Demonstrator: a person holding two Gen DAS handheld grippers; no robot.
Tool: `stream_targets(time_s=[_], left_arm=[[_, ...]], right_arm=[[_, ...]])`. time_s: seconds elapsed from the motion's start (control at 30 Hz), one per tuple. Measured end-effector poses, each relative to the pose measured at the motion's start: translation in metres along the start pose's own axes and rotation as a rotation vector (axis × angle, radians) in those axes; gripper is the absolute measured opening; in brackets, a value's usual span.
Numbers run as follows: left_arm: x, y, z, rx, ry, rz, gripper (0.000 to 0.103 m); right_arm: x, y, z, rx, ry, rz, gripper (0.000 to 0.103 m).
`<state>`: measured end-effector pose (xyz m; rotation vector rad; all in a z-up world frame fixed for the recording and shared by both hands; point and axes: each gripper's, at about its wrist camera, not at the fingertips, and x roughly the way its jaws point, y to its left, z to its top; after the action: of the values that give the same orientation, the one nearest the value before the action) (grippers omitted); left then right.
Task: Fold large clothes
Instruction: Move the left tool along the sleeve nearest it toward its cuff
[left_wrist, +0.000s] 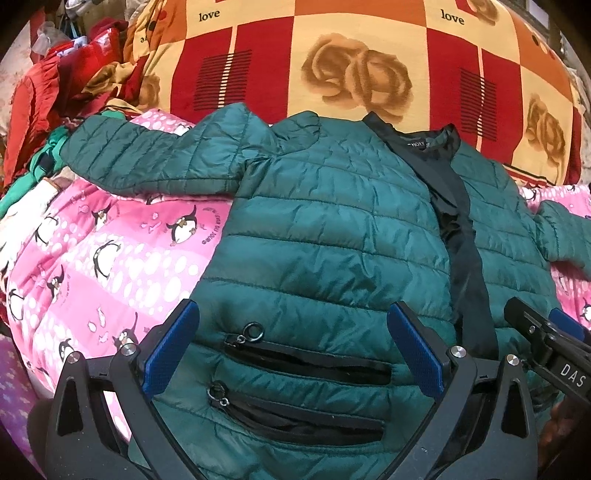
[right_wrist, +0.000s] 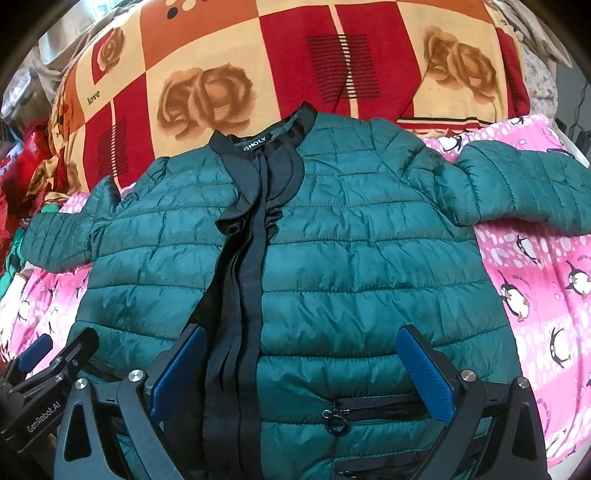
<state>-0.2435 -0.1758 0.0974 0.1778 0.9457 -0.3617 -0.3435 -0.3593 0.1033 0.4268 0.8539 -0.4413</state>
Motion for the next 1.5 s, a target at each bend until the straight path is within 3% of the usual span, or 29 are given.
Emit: stream_targets(time_s=[0.8,1.5], left_arm=[[0.007,0.011,0.012,-0.014,-0.012,0.030,0.102],[0.034,0.043,0.057,-0.065,-0.016,0.085,0.102]], right_arm=[[0.010,0.005,0.012,-0.014,0.019,-0.015,0.102],[0.041,0.025,0.048,-0.046,0.025,-0.019,0.102]])
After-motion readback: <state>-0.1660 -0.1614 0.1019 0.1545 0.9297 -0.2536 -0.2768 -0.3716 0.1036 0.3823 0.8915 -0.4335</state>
